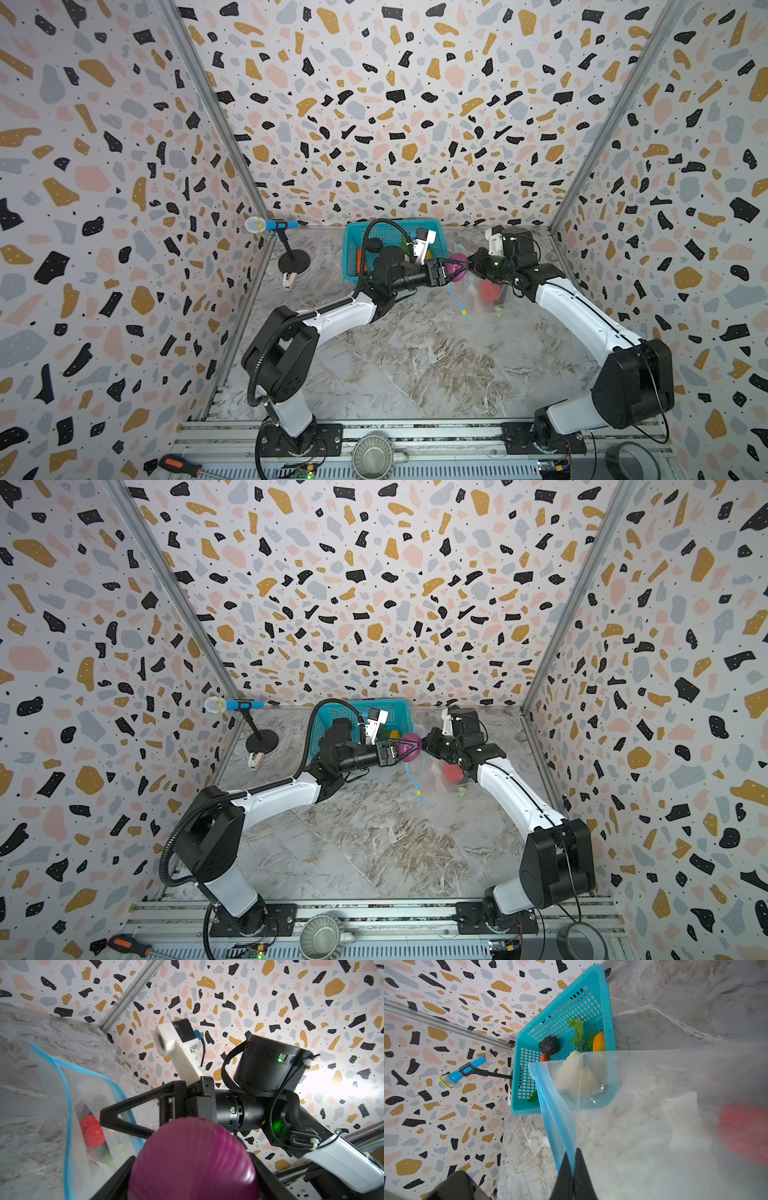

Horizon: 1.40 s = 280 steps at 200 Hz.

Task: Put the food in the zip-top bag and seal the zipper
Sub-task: 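Lower the purple onion into the bag mouth held by the right gripper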

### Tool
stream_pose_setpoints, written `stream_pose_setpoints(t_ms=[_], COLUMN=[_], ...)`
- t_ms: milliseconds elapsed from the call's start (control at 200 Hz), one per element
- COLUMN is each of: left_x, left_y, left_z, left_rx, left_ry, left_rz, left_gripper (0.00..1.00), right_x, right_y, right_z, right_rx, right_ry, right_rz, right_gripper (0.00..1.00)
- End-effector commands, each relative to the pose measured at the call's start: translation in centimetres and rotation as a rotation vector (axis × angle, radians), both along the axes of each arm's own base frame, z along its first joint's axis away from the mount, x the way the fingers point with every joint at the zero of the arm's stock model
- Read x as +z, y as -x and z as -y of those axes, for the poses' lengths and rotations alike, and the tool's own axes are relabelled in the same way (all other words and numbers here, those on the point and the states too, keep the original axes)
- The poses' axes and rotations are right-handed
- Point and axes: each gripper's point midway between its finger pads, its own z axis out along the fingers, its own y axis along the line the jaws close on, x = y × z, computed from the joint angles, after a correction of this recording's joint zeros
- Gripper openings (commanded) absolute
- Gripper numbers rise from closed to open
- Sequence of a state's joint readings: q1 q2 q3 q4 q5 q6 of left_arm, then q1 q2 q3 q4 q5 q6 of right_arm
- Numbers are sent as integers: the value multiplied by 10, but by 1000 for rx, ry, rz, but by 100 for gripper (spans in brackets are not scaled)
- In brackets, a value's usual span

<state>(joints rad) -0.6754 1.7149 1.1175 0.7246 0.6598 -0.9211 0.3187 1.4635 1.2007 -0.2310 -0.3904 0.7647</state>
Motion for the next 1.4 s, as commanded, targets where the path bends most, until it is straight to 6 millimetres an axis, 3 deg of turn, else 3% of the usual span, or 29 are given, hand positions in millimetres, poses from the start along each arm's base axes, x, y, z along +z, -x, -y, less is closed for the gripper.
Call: stream_pose_setpoints(t_ms=[0,115,481,931,1396], left_x=[6,5,-39,-67,-77], left_y=[6,9,5,-8,-20], left_z=[4,8,10,7,3], left_rx=[-38,-63,-47,19,90], left_ry=[63,92,25,-66,-167], left_rz=[24,8,-53,-100,-96], left_gripper=[48,48,48,48,52], right_x=[30,31,38,38,37], right_y=[-4,-3,-4,-1,0], right_z=[-5,-5,-5,-4,-6], right_rx=[20,21,24,24,33], right_ry=[-49,-57,-84,-85,-92], right_rz=[58,55,61,62,61], right_gripper=[0,0,0,0,0])
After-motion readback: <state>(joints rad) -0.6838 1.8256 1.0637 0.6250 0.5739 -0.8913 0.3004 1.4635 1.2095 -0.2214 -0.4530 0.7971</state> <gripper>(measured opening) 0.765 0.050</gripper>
